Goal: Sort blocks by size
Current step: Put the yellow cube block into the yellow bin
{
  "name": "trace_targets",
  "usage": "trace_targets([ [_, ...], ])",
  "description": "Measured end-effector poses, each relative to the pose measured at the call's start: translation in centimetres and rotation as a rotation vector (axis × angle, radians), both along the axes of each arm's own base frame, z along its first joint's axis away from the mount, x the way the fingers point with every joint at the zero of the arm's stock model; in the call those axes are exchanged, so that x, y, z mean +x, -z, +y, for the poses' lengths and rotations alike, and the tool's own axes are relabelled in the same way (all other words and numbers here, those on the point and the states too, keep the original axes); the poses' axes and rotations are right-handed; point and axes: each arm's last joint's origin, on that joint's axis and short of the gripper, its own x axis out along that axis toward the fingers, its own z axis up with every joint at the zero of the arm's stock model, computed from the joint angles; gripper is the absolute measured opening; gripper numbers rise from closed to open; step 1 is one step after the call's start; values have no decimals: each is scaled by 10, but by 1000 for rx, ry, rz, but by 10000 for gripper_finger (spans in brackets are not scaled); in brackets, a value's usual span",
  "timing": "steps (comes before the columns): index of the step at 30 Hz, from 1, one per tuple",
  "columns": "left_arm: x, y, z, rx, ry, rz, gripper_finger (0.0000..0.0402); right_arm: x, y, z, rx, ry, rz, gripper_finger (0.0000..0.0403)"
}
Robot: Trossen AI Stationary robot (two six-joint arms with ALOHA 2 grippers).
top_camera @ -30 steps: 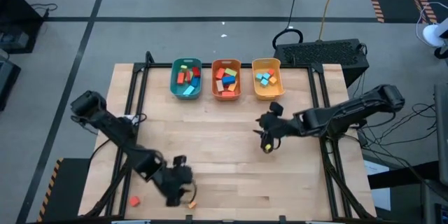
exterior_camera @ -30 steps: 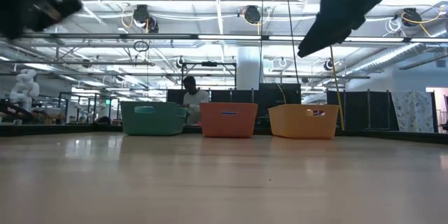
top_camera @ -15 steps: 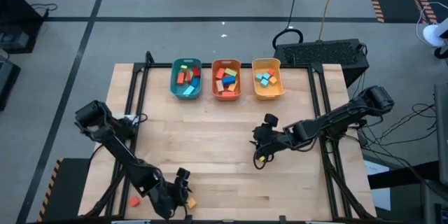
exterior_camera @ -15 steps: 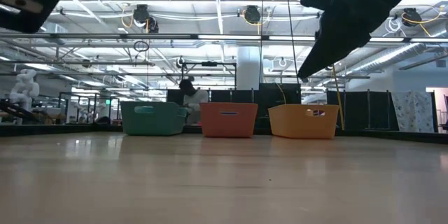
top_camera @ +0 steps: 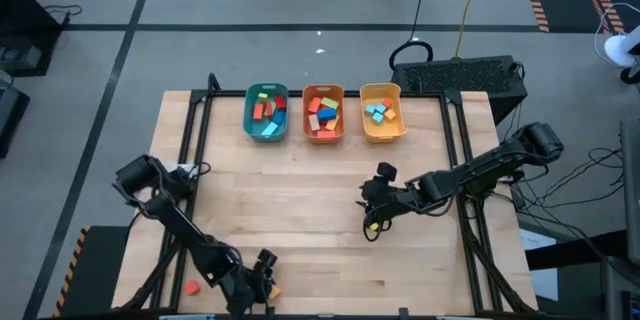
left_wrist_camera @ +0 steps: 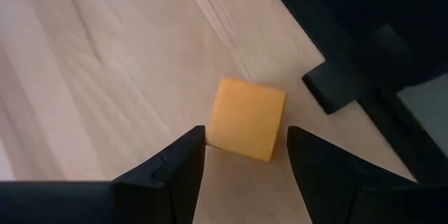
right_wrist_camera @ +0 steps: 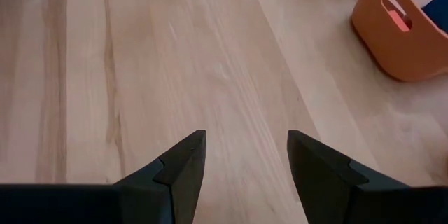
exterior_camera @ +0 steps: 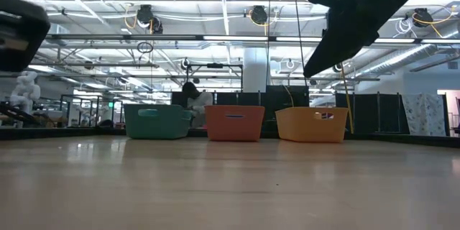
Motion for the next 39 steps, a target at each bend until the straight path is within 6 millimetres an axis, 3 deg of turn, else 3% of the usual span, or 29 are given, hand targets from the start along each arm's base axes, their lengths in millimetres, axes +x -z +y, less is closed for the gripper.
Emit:
trace_targets([
  [6, 5, 11, 1, 14, -7, 11, 202, 0, 0, 0, 2, 0, -4, 187],
  [11, 14, 12, 9, -62, -159, 56, 200, 1, -1, 2, 6, -5, -15, 187],
  [18, 26, 10, 18, -98, -199, 52, 134, 0, -2, 8, 11, -30, -34, 187],
  [25, 42, 9, 34, -136, -248, 54, 134, -2, -2, 16, 4, -66, -31, 187],
  [32, 64, 6, 57, -174, -340, 18, 140, -2, 0, 33, -116, -249, -35, 187],
  [39, 93, 2, 95, -250, -464, -24, 143, 7, 12, 54, -226, -468, -55, 187],
])
